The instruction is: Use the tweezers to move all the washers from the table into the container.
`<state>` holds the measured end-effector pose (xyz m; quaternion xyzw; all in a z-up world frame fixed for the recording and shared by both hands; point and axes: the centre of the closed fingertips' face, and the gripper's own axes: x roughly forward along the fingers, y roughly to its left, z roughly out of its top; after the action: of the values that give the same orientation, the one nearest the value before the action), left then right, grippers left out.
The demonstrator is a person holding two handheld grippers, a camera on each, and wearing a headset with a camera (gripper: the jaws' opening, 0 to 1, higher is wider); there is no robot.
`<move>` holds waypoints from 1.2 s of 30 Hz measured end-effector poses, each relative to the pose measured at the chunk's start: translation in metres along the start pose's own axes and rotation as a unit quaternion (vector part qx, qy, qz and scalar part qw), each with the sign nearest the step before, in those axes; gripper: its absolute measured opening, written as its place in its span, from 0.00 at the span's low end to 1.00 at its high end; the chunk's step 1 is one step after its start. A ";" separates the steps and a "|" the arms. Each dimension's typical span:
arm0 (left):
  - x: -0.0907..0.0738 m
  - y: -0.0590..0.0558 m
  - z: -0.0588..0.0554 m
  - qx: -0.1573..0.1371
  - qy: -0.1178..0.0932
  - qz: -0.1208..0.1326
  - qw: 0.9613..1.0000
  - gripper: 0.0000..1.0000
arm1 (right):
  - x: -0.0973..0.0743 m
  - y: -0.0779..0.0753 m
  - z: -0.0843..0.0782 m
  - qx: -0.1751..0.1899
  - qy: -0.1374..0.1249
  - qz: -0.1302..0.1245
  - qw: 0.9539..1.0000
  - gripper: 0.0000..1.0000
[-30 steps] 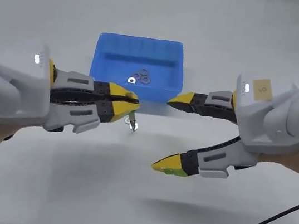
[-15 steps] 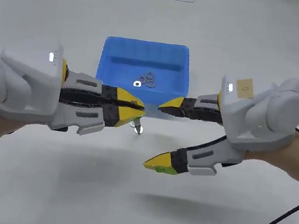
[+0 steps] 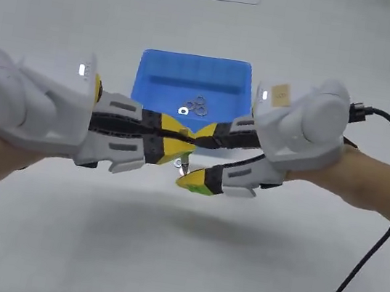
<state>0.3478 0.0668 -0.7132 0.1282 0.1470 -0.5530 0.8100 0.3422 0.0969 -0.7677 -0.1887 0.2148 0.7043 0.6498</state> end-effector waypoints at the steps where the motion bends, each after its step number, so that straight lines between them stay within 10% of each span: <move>1: 0.000 -0.001 0.000 0.001 0.001 -0.002 1.000 0.06 | 0.001 0.000 -0.001 -0.001 0.000 0.002 1.000 0.32; 10: 0.002 -0.002 0.001 -0.001 0.000 -0.006 1.000 0.06 | 0.005 0.003 0.000 -0.011 0.003 0.019 1.000 0.13; 24: -0.005 -0.003 -0.004 -0.002 0.019 0.028 0.999 0.08 | 0.010 0.003 -0.003 -0.077 0.029 -0.005 0.997 0.10; 36: -0.026 -0.010 0.017 -0.044 -0.015 0.054 0.997 0.32 | 0.006 0.008 0.016 -0.064 0.005 -0.013 0.998 0.10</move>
<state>0.3307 0.0791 -0.6886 0.0921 0.1519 -0.5031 0.8458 0.3339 0.1102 -0.7573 -0.2362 0.1698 0.7071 0.6445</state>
